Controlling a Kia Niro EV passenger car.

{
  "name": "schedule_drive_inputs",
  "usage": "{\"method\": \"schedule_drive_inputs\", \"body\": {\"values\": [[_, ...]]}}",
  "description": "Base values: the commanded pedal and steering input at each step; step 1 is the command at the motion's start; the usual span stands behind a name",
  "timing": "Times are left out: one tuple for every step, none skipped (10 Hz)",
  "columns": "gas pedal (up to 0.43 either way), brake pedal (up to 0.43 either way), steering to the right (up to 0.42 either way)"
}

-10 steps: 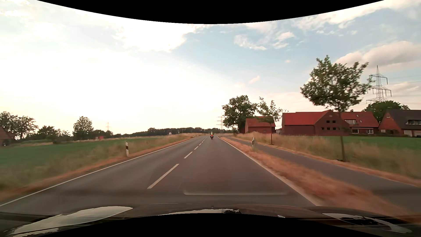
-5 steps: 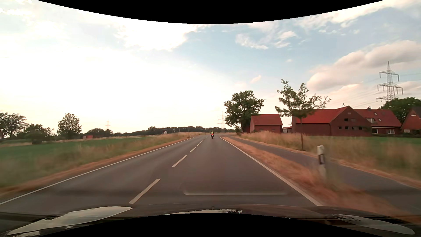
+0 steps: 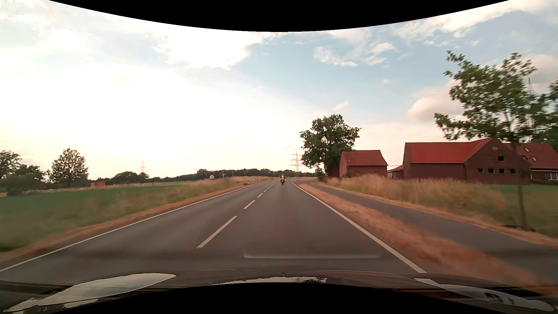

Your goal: Follow the waypoints while adhering to traffic rules and regulations

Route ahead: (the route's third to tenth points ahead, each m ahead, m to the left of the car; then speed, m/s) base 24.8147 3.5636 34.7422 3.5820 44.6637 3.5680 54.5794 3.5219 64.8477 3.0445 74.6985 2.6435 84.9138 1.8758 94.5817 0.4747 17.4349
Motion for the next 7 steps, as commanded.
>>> {"method": "schedule_drive_inputs", "body": {"values": [[0.098, 0.0, -0.005], [0.118, 0.0, -0.005], [0.13, 0.0, -0.005], [0.13, 0.0, -0.005], [0.15, 0.0, -0.006], [0.157, 0.0, -0.006], [0.157, 0.0, -0.006]]}}
